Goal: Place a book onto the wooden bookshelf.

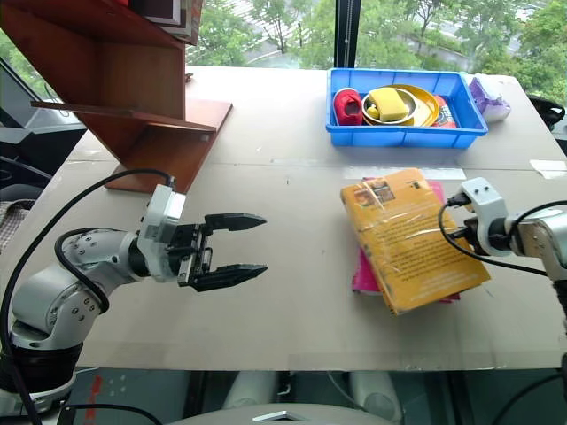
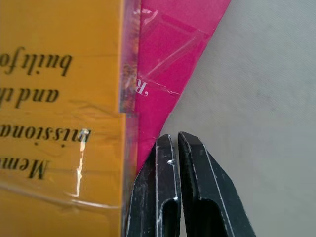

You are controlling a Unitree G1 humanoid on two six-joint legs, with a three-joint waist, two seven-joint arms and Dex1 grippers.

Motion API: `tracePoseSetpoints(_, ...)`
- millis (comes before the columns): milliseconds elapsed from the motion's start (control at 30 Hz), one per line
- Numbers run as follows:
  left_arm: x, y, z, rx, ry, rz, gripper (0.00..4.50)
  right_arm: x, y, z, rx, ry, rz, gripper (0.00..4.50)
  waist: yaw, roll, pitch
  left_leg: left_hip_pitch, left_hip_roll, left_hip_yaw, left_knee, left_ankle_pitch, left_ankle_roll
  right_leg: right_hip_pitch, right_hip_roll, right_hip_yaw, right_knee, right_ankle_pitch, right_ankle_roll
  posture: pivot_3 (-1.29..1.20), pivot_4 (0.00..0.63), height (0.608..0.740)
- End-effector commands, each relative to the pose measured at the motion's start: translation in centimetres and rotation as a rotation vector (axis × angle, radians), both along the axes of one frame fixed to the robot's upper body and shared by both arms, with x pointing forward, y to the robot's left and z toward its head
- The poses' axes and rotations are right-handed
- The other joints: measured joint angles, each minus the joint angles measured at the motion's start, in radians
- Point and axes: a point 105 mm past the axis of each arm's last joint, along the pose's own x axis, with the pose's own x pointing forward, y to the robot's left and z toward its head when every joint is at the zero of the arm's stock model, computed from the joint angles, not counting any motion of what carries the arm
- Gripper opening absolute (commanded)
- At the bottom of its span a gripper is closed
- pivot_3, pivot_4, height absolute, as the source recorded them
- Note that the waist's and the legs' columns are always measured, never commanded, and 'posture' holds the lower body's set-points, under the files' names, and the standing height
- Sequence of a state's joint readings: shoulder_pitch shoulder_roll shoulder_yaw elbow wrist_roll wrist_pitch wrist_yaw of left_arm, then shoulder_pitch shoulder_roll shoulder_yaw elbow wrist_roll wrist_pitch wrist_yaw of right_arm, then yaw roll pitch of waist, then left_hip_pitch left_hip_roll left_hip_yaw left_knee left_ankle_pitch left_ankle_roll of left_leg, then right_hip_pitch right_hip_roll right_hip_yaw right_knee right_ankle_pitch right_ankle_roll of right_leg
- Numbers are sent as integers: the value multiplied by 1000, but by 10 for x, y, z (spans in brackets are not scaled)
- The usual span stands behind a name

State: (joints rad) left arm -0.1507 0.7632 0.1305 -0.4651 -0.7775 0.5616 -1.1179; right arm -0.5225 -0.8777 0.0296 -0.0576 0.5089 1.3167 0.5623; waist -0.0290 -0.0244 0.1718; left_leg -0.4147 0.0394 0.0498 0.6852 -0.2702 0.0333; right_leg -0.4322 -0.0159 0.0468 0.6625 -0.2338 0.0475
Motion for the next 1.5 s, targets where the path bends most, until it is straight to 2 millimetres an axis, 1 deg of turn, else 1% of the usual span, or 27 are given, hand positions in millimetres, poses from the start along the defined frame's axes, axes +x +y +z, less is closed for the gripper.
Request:
tracePoseSetpoints(33, -4, 4, 9, 7, -56, 1, 4500, 7, 24, 18, -1, -84, 7, 19, -3, 0, 0, 0, 0, 0, 0, 0, 0, 0, 0, 0, 1, 0, 0, 0, 150, 740)
tracePoseSetpoints(133, -3, 6, 9, 6, -58, 14, 4500, 10, 50, 23, 47, -110, 14, 19, -4, 0, 0, -1, 0, -1, 0, 0, 0, 0, 0, -1, 0, 0, 0, 0, 150, 740)
tracePoseSetpoints(233, -4, 8, 7, 9, -55, 20, 4500, 8, 80, 19, 77, -118, 40, 19, -4, 0, 0, -1, 0, -1, 0, 0, 0, 0, -1, -1, 0, 0, 0, 0, 150, 740)
tracePoseSetpoints(300, -3, 10, 6, 14, -54, 28, 4500, 6, 96, 16, 98, -117, 51, 19, -4, 0, 0, -1, 0, -1, 0, 0, 0, 0, -1, -1, 0, 0, 0, 0, 150, 740)
tracePoseSetpoints(333, -3, 11, 6, 17, -54, 32, 4500, 5, 100, 15, 90, -126, 60, 19, -5, 0, 0, -1, 1, -1, 0, 0, 0, 0, -1, -1, 0, 0, 0, 0, 150, 740)
tracePoseSetpoints(400, -4, 14, 5, 26, -52, 40, 4500, 3, 99, 18, 40, -179, 94, 19, -2, 1, 0, -1, 1, -1, 0, 0, 0, 0, -2, -1, 0, 0, 0, 0, 150, 740)
tracePoseSetpoints(467, -7, 19, 2, 40, -34, 47, 4500, 4, 83, 30, 0, -241, 94, 19, 2, 1, 0, -1, 0, -1, 0, 0, 0, 0, -3, -2, 0, 0, 0, 0, 150, 740)
tracePoseSetpoints(533, -8, 24, 0, 36, -9, 63, 4500, 0, 68, 42, -17, -268, 112, 19, 7, 1, 1, -2, 0, 0, 0, 0, 0, 0, -4, -2, -1, 0, 0, 0, 150, 740)
tracePoseSetpoints(600, -7, 31, -2, 25, 14, 88, 4500, -2, 62, 50, -33, -284, 140, 19, 9, 1, 0, -1, 0, 0, 0, 0, 0, 0, -4, -1, -1, 0, 0, 0, 150, 740)
tracePoseSetpoints(633, -8, 35, -4, 35, 20, 96, 4500, -4, 61, 52, -45, -286, 161, 19, 9, 1, 0, -1, 0, 0, 0, 0, 0, 0, -3, -1, -1, 0, 0, 0, 150, 740)
tracePoseSetpoints(700, -11, 41, -9, 56, 30, 102, 4500, -5, 66, 52, -53, -286, 197, 19, 2, 1, 0, 0, 0, 0, 0, 0, 0, 0, -1, -1, 0, 0, 0, 0, 150, 740)
tracePoseSetpoints(733, -12, 45, -11, 55, 38, 113, 4500, -7, 73, 50, -46, -279, 223, 19, -3, 1, 0, 0, 1, -1, -1, 0, 0, 0, 0, -1, 0, 0, 0, 0, 150, 740)
tracePoseSetpoints(833, -14, 58, -17, 56, 66, 154, 4500, -13, 101, 38, -34, -263, 315, 19, -14, 1, 0, 0, 2, -1, -1, 0, 0, 0, 0, -2, 0, 0, -1, 0, 150, 740)
tracePoseSetpoints(900, -15, 64, -22, 63, 76, 176, 4500, -16, 114, 33, -25, -261, 350, 19, -12, 1, 0, 0, 2, -1, -1, 0, 0, -1, 0, -2, 1, 0, -1, 0, 150, 740)
tracePoseSetpoints(1067, -19, 74, -30, 87, 94, 201, 4500, -22, 136, 32, 17, -261, 412, 19, -9, 0, 0, -1, 1, 0, -1, 0, 0, 0, -3, -2, -1, 0, 0, 0, 150, 740)
tracePoseSetpoints(1200, -18, 76, -32, 101, 88, 221, 4500, -22, 141, 32, 22, -264, 426, 19, -6, 1, 0, -1, 1, -1, -1, 0, 0, 0, -4, -3, 0, 0, 0, 0, 150, 740)
tracePoseSetpoints(1367, -15, 75, -39, 110, 93, 235, 4500, -20, 137, 42, 11, -309, 409, 19, -7, 1, 0, -1, 1, -1, -1, 0, 0, 0, -4, -3, 0, 0, 0, 0, 150, 740)
tracePoseSetpoints(1500, -9, 76, -42, 94, 102, 242, 4500, -24, 145, 48, 23, -328, 442, 19, -7, 1, 0, -1, 1, -1, -1, 0, 0, 0, -4, -3, 0, 0, 0, 0, 150, 740)
